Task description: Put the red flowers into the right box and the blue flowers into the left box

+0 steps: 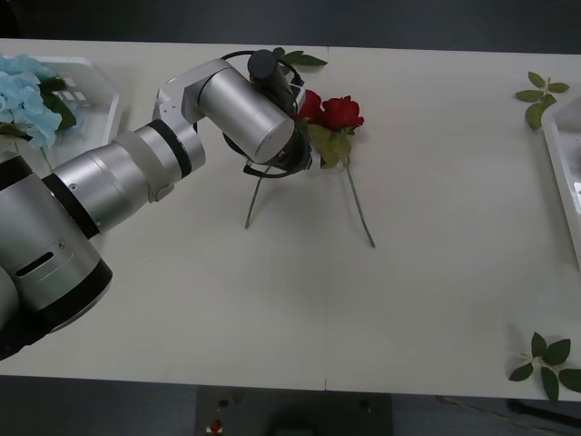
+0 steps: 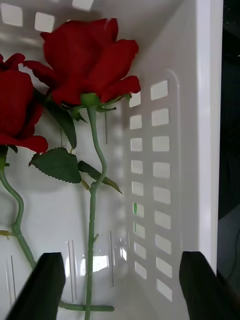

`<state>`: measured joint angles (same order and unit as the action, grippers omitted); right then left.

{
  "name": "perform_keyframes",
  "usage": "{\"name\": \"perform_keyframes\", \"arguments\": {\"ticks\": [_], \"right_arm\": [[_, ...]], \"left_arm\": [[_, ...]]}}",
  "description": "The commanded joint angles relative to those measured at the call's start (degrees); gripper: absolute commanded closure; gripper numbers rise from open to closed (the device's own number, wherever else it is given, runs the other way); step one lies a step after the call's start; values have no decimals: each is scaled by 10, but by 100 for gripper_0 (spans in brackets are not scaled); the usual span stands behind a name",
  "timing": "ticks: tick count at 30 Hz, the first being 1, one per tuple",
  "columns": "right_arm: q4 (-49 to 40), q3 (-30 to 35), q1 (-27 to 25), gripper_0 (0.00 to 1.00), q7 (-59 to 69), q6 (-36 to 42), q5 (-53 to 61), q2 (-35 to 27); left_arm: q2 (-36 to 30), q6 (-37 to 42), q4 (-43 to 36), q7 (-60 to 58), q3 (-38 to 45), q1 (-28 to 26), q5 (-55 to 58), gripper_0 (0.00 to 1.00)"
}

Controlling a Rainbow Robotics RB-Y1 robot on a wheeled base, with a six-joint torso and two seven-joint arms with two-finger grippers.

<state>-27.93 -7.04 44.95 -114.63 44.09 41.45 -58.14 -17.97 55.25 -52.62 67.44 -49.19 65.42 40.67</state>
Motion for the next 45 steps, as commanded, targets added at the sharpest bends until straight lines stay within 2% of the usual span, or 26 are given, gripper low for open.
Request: {"name": "perform_keyframes", "arguments": {"ticks": [1,9,13,21,28,29,30,31,32,34,38,42,44,45], "right_arm": [[-11,2,2,19,13,-4,9,-3],[-21,19,2,19,5,14,16,-7],[-67,41,2,19,0,89,18,-22],[-214,110,15,19,-1,322,31,-62],[-284,115,52,19,2,435,52,-83],[-286,115,63,19,2,449,64,-87],[-286,114,66,19,2,455,71,-88],[-286,114,75,19,0,466,84,-95],[-286,113,84,19,-2,474,97,-97],[-286,111,94,19,-3,486,120,-104],[-285,91,106,19,-8,495,189,-114],[-285,23,108,19,-12,480,348,-145],[-285,-3,108,19,-16,475,405,-156],[-285,-25,108,19,-21,473,449,-161]], "left_arm": [[-4,-8,17,-18,11,19,-25,0],[0,-41,44,-16,-7,20,-25,0],[1,-65,57,-19,-31,19,-6,0],[7,-83,61,-16,-43,12,-3,0],[7,-90,61,-13,-43,10,-4,0],[7,-91,60,-13,-43,10,-5,15],[8,-91,60,-11,-43,10,-7,24],[8,-91,61,-10,-44,10,-8,39],[10,-91,60,-8,-44,10,-11,47],[10,-91,61,-7,-44,10,-16,52],[11,-91,61,-4,-44,10,-16,53],[11,-91,61,1,-45,10,-16,54],[12,-91,60,3,-44,10,-16,79],[12,-91,61,4,-44,10,-16,100]]}}
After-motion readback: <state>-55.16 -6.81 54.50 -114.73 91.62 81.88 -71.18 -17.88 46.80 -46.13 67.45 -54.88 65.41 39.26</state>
